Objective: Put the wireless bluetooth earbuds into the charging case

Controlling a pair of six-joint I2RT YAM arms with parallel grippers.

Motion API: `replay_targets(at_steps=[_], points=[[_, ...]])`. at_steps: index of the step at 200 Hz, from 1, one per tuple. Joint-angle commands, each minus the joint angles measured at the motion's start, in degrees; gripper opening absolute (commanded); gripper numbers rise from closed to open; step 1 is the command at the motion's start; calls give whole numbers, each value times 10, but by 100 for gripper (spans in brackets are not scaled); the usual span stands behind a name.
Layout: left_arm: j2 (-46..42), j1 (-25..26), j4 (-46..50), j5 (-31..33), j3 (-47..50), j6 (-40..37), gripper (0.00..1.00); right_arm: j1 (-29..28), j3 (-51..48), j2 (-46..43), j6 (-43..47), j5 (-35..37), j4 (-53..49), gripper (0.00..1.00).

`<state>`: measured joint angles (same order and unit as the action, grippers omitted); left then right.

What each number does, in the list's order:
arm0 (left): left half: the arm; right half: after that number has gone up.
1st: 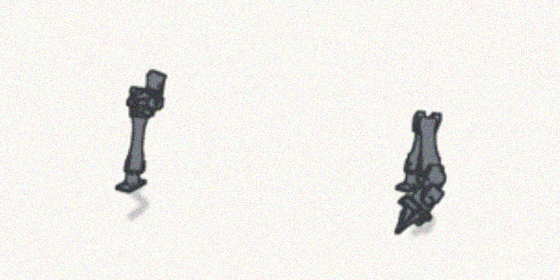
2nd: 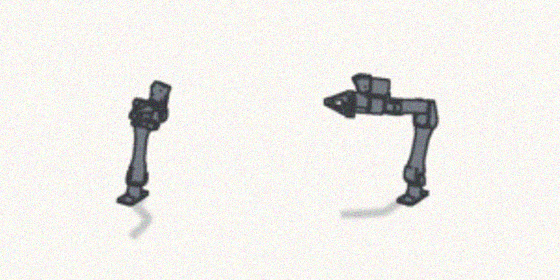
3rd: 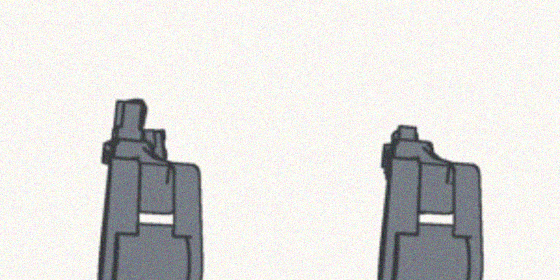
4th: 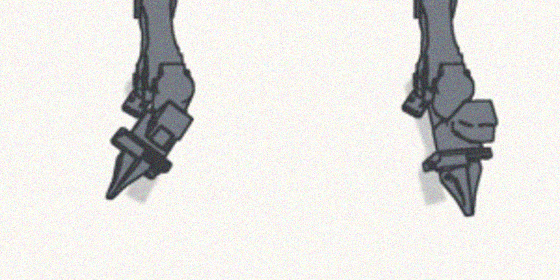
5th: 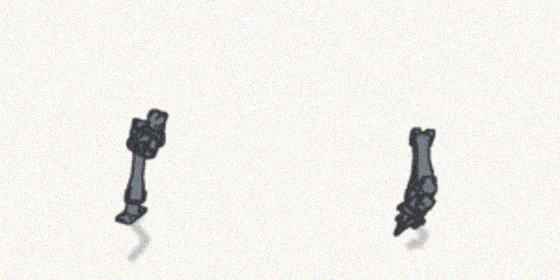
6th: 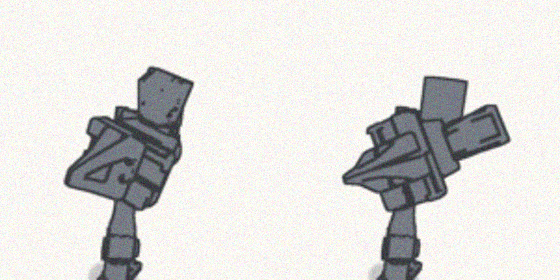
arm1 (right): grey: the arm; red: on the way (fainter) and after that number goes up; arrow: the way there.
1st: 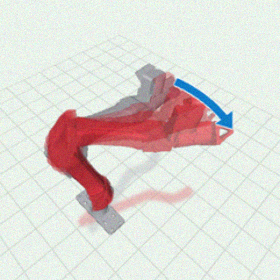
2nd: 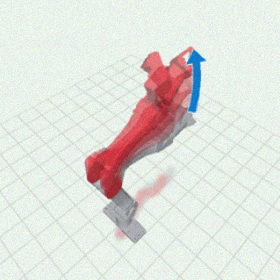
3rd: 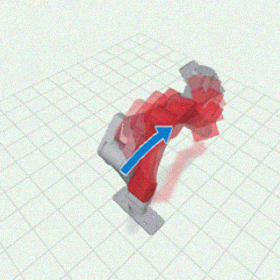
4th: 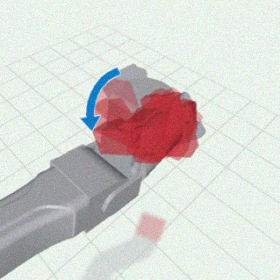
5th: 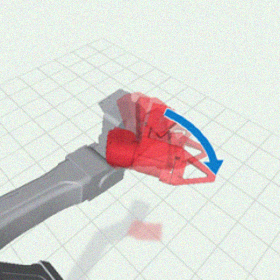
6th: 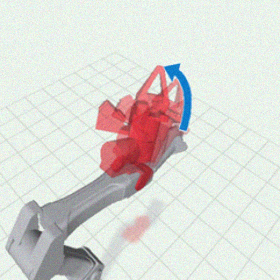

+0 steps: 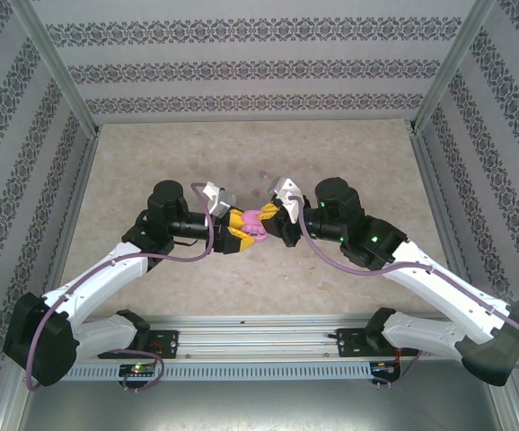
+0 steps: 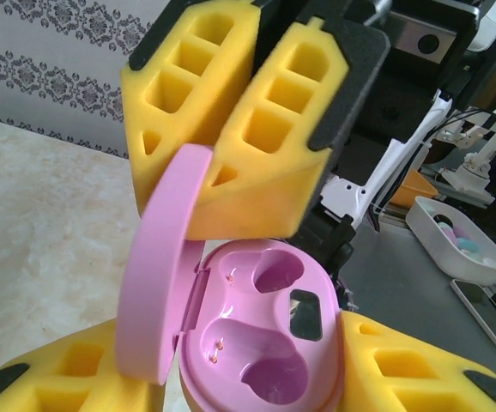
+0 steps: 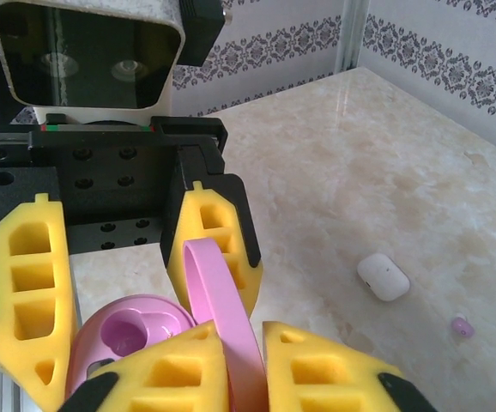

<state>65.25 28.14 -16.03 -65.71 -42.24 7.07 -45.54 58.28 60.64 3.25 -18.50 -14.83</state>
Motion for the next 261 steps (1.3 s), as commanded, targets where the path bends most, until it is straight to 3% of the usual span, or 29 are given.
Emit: replay_targets(at_steps=[1, 67, 141, 169, 226, 261], points=[[-10, 6, 6, 7, -14, -13, 25, -5, 0, -9, -9, -4, 26, 22], [-6, 3, -5, 19, -13, 13, 24, -5, 0, -30, -31, 10, 12, 42], [-16, 4, 12, 8, -6, 8, 23, 2, 44, 25, -40, 43, -46, 45], [-29, 4, 70, 11, -15, -32, 25, 3, 60, 45, -40, 23, -47, 40], [-41, 4, 136, 15, -33, -81, 30, 2, 44, 37, -23, -5, -13, 10], [-44, 4, 126, 15, -32, -76, 34, 2, 33, 22, -9, -20, 0, 4]])
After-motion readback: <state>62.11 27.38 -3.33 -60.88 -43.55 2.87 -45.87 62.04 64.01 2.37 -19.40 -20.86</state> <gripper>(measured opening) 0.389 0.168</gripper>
